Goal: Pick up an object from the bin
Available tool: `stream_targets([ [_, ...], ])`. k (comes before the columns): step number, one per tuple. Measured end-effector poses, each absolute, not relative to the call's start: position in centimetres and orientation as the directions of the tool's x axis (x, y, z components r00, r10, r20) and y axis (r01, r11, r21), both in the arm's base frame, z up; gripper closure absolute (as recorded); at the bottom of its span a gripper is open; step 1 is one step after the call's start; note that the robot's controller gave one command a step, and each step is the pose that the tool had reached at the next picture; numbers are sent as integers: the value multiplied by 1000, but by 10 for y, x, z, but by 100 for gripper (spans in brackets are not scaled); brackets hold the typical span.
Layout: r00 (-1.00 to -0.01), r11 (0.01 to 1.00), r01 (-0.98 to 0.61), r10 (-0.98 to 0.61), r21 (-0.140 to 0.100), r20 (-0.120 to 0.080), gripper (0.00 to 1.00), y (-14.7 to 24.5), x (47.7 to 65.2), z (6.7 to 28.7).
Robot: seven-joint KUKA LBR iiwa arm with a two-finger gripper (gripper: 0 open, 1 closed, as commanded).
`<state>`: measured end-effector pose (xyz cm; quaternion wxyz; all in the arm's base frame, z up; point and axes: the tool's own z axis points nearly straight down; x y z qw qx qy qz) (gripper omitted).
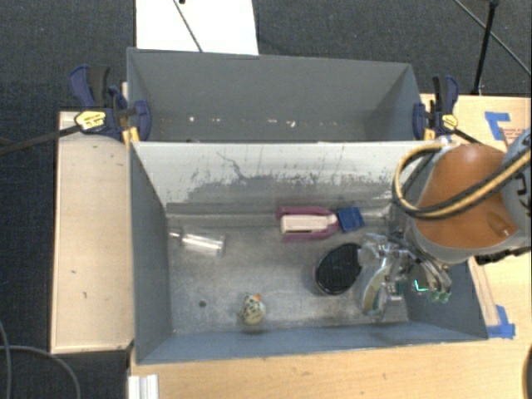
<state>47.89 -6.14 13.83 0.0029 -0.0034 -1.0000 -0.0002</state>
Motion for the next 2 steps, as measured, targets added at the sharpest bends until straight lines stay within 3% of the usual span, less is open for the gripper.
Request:
stream_targets([
  [1,-998,999,-53,-53,-2,-16,0,-44,554,71],
  [2,-998,998,-55,-55,-2,-7,100,-44,550,71],
])
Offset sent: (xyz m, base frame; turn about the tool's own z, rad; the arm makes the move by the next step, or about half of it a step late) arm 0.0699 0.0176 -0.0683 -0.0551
